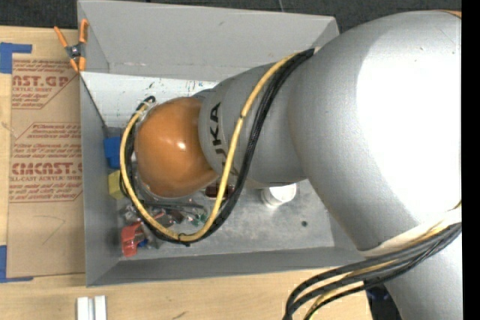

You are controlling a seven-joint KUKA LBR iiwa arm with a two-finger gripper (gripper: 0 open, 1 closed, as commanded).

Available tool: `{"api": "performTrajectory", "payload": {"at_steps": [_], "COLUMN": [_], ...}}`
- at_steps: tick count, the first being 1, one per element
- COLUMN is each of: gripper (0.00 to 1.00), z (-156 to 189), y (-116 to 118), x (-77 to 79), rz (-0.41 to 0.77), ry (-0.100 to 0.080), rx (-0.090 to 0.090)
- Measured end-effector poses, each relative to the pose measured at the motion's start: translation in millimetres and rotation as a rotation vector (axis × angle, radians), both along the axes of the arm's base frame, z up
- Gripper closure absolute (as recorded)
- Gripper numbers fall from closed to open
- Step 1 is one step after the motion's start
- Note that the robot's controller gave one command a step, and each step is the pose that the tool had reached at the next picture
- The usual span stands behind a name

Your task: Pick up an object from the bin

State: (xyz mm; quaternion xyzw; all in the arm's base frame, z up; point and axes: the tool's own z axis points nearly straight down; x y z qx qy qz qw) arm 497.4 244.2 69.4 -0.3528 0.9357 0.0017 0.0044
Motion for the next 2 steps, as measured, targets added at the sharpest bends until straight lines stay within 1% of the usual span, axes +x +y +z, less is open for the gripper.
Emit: {"api": "performTrajectory", "payload": {"at_steps": [1,2], "gripper": [1.0,1.0], "z": [-0.1,220.1], "y": [0.0,-2.5], "x": [-0.1,-5.7], "rz": [0.0,-0.041], "ry": [0.0,0.002], "rx": [0.0,0.0]}}
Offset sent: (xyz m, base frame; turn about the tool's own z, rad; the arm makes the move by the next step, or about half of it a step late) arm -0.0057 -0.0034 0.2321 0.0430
